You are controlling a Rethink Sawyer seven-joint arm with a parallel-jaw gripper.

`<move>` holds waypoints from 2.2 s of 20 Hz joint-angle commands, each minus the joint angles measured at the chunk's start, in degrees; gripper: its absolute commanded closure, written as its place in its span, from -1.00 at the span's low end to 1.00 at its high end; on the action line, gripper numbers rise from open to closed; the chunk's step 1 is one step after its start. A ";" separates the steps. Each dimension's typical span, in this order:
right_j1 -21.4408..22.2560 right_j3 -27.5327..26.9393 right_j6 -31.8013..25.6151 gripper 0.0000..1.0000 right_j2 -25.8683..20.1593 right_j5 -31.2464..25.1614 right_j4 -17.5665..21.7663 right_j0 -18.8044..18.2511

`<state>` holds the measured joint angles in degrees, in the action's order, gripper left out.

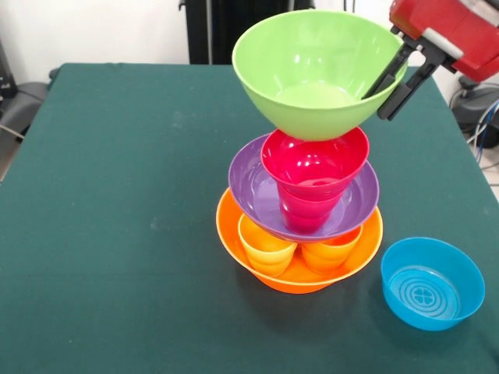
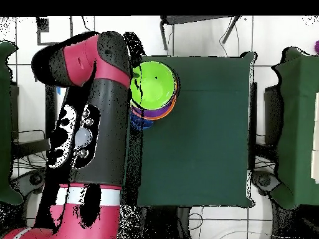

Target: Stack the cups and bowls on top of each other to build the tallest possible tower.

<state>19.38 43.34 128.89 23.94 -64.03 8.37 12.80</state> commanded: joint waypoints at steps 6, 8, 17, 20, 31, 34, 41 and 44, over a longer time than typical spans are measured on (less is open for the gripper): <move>-1.05 5.19 10.71 1.00 -2.50 4.95 -0.79 0.11; -1.16 5.22 10.77 1.00 -2.48 5.06 -0.95 0.11; -0.89 6.07 8.20 1.00 -3.34 4.92 -2.36 -0.73; -1.12 5.72 7.97 1.00 -2.87 5.01 -2.47 -0.58; -1.47 6.07 8.86 1.00 -1.98 7.57 -1.69 -0.16; -1.52 6.42 9.01 1.00 -1.80 8.23 -1.56 -0.12; -1.96 6.46 9.41 1.00 -1.26 9.12 -1.61 0.08; -2.28 6.38 9.79 1.00 -1.05 9.56 -1.76 0.23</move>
<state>17.71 44.30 128.99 25.27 -56.82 6.25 12.80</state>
